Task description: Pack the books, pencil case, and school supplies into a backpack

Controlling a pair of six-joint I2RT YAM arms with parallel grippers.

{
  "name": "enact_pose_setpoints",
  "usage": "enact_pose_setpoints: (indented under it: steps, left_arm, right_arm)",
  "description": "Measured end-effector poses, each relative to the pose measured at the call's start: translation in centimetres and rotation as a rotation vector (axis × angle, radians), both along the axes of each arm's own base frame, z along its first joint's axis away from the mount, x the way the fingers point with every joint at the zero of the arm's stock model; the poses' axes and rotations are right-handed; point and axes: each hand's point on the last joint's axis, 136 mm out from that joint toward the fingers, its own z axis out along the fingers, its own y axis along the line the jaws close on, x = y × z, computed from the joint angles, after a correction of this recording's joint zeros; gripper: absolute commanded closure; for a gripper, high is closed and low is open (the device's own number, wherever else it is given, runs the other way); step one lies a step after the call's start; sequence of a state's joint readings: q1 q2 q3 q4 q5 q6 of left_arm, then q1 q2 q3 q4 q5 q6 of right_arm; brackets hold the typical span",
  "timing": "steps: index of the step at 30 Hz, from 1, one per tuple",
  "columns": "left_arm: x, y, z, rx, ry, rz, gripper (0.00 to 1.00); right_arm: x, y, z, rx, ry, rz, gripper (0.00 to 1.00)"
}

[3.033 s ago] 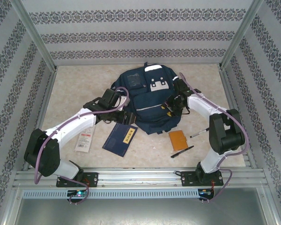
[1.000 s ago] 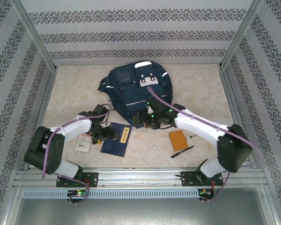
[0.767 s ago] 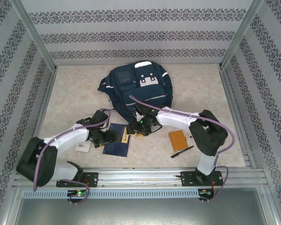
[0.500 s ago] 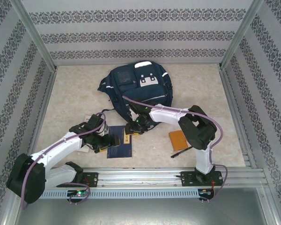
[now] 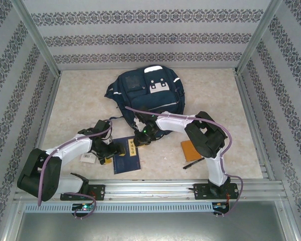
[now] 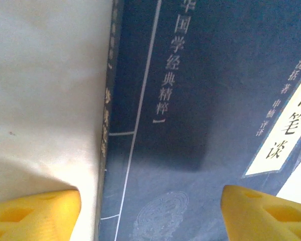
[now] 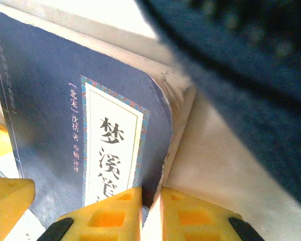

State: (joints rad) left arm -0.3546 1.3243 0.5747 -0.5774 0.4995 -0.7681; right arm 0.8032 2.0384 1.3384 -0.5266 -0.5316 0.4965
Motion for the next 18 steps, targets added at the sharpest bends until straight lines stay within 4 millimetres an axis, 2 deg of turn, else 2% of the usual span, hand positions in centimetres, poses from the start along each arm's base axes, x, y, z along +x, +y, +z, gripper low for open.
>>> enact_pose_setpoints:
  steps: [7,11,18]
  left_arm:
    - [0.0,-0.4,1.0,-0.047,-0.049,-0.004,0.48]
    - [-1.0,-0.7,1.3,-0.087,-0.065,0.003,0.66]
    - [-0.5,-1.3,2.8,-0.146,-0.136,0.013,0.79]
  right_arm:
    - [-0.2,0.3,-0.1,0.038,0.005,0.018,0.85]
    - [0.1,0.2,0.0,0.059,-0.008,0.02,0.84]
    - [0.8,-0.2,0.3,0.108,-0.057,-0.005,0.79]
